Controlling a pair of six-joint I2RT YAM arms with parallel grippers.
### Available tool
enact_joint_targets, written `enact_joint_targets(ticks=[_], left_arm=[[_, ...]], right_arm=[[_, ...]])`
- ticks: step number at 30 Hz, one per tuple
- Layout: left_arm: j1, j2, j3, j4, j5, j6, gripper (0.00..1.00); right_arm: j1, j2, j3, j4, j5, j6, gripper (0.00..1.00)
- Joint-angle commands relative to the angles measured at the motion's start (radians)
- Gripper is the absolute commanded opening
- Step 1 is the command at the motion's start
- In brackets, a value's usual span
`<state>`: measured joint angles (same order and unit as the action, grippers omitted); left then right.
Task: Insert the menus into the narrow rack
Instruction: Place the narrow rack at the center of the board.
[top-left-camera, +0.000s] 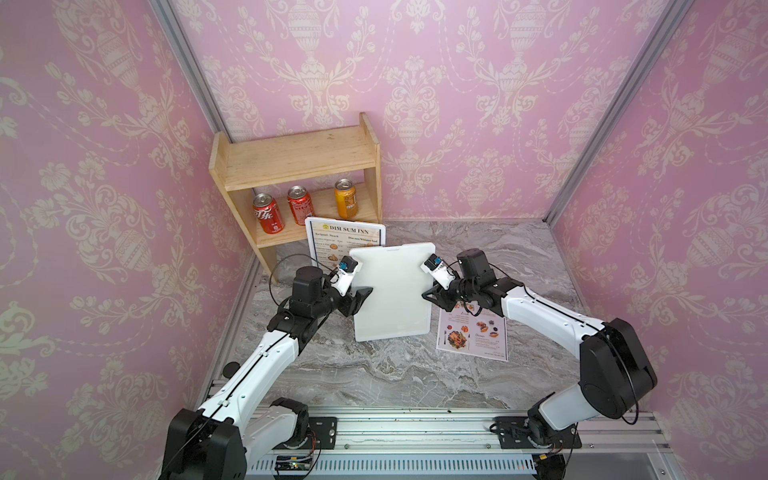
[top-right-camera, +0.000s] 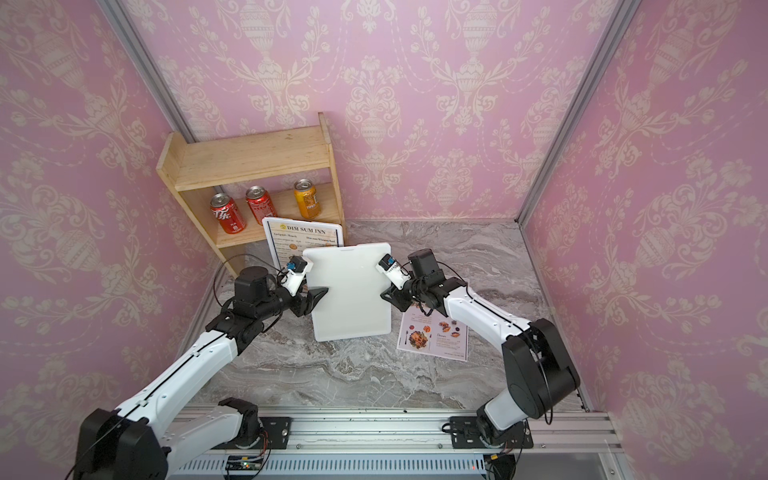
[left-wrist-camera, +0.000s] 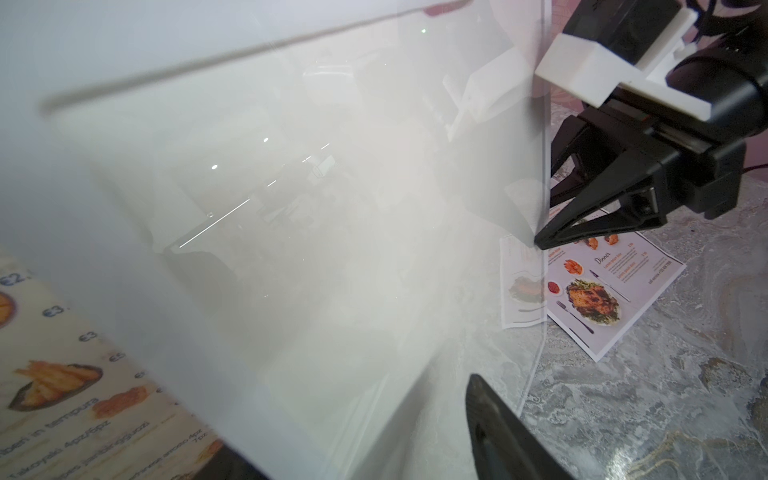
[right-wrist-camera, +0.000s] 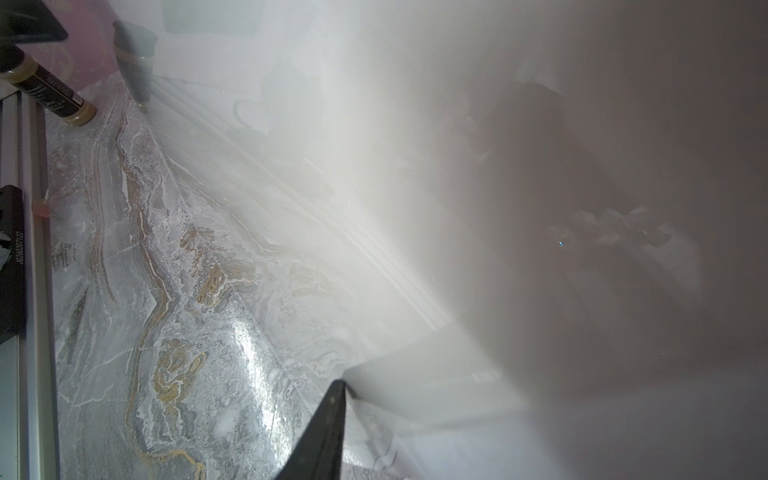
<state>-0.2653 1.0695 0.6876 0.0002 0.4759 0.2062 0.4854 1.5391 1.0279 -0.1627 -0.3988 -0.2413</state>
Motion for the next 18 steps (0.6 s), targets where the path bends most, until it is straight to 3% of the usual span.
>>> enact_joint_targets(ticks=[1, 9, 14, 18], left_arm=[[-0.090, -0.016, -0.008, -0.136, 0.176, 0.050, 0.70], [-0.089, -0.069, -0.009, -0.178, 0.114, 0.034, 0.83], [-0.089, -0.086, -0.013, -0.184, 0.032, 0.026, 0.96], [-0.089, -0.066, 0.014, -0.213, -0.040, 0.024, 0.99]], right_arm=[[0.047, 0.011, 0.031, 0.042, 0.067, 0.046, 0.37], [0.081, -0.042, 0.013, 0.029, 0.086, 0.053, 0.42], [0.095, -0.074, 0.011, -0.002, 0.102, 0.051, 0.46], [0.106, -0.114, -0.006, -0.014, 0.123, 0.059, 0.59]])
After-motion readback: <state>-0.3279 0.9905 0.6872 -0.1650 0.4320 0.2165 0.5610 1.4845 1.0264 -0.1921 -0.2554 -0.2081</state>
